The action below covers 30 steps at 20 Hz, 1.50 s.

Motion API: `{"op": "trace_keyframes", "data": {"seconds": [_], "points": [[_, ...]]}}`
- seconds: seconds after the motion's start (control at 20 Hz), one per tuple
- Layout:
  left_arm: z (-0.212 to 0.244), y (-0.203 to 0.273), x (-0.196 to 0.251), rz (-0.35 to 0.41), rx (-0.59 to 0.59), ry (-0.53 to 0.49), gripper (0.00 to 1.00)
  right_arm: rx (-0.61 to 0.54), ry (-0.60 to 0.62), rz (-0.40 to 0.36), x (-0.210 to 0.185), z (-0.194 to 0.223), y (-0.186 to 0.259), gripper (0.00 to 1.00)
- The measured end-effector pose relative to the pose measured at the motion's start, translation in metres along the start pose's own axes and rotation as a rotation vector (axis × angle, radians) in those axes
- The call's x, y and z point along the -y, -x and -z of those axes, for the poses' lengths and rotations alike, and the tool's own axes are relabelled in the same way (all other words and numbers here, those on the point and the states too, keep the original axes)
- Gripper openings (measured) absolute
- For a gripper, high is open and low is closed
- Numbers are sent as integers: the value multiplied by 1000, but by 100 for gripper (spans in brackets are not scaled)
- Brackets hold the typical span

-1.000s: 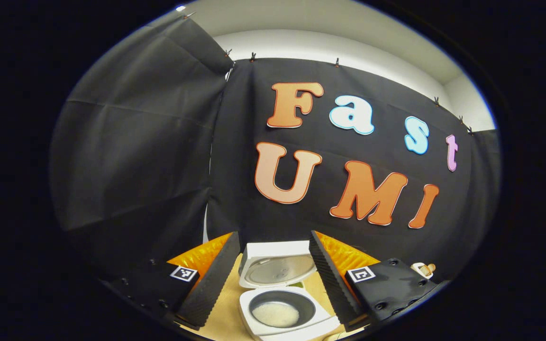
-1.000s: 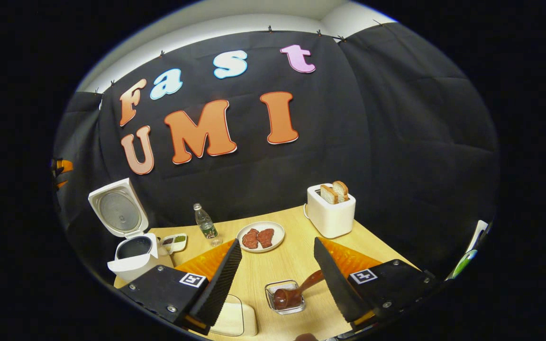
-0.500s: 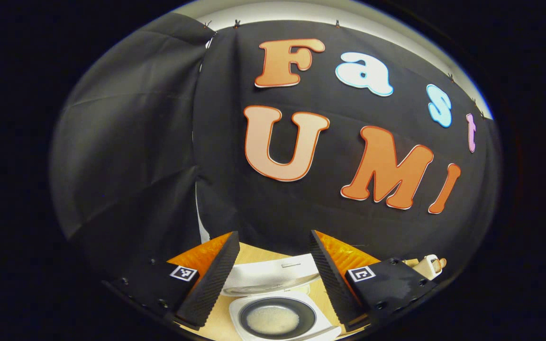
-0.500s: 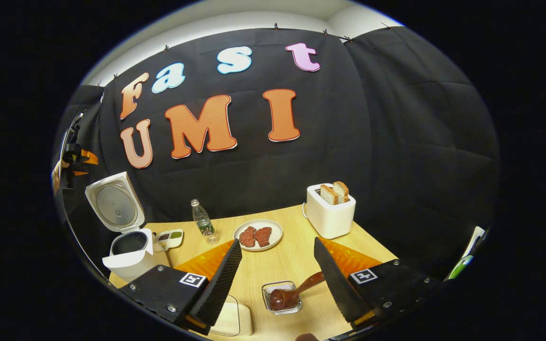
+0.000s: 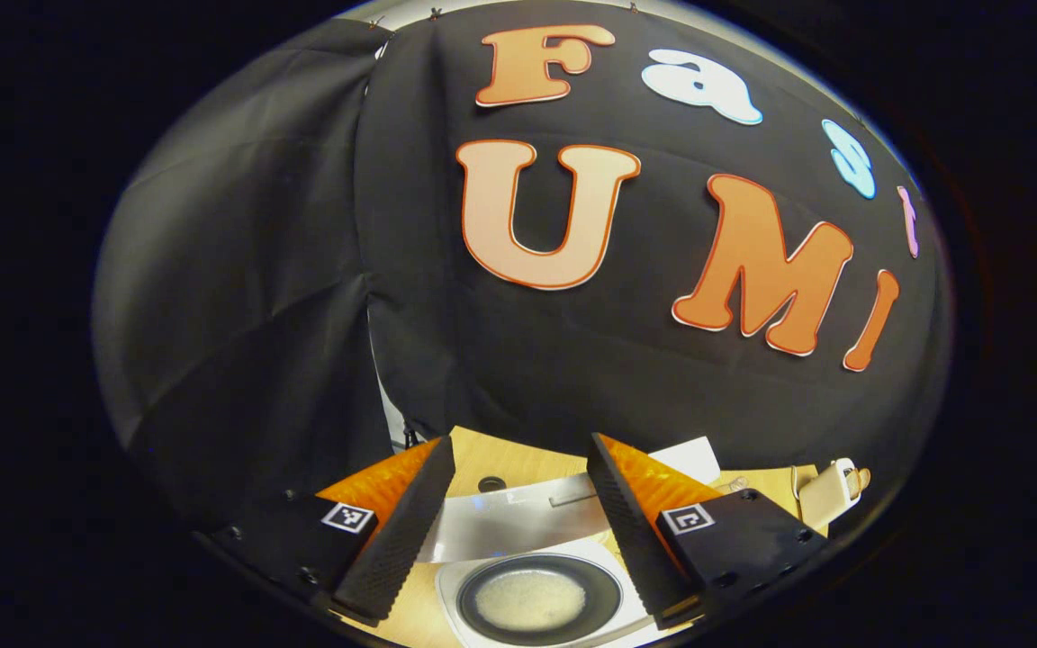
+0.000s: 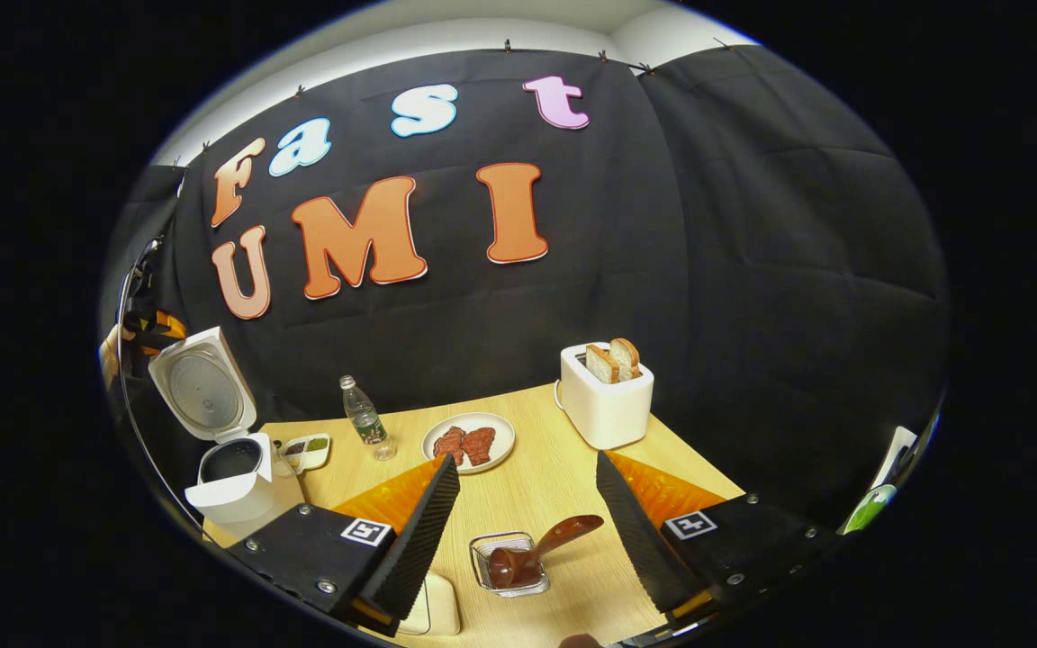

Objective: Close the left gripper, press the button to open the rice cooker; take a wooden spoon from the chopstick holder with the right hand, scoop a spoonful of rice and pour it into the rice cooker, then put the wooden spoon back into the chopstick holder.

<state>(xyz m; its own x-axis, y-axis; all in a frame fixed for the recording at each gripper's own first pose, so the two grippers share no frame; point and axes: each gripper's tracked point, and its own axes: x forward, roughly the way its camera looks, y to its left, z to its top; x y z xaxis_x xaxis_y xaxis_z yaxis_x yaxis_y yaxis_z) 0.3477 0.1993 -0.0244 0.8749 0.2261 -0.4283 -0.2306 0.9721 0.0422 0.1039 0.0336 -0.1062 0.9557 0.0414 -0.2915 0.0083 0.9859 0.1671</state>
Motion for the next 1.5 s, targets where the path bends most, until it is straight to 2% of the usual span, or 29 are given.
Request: {"op": "trace_keyframes", "data": {"seconds": [0.2, 0.3, 0.55, 0.7, 0.8, 0.95, 1.15, 1.3, 1.4, 1.5], "points": [[13, 18, 9, 42, -8, -12, 100, 8, 7, -11, -11, -4, 0, 95], [21, 31, 2, 16, 1, -90, 100, 4, 18, -17, -18, -4, 1, 95], [32, 48, 8, 27, 23, -162, 100, 4, 30, -56, -39, -8, 6, 95], [46, 60, 25, 102, -5, -119, 100, 6, 28, -86, -50, -8, 12, 95], [67, 67, 40, 172, -49, -56, 100, 3, 38, -99, -53, -5, 16, 95], [101, 76, 49, 228, -109, 8, 100, -4, 42, -109, -53, -2, 24, 95], [142, 94, 55, 255, -128, 21, 100, -14, 9, -130, -51, 3, 34, 95], [177, 101, 61, 291, -180, 87, 100, -33, 1, -148, -54, 14, 39, 95], [197, 100, 60, 292, -201, 126, 100, -46, 8, -145, -52, 21, 41, 94], [216, 98, 54, 263, -206, 109, 100, -64, 2, -148, -52, 30, 43, 95]]}}
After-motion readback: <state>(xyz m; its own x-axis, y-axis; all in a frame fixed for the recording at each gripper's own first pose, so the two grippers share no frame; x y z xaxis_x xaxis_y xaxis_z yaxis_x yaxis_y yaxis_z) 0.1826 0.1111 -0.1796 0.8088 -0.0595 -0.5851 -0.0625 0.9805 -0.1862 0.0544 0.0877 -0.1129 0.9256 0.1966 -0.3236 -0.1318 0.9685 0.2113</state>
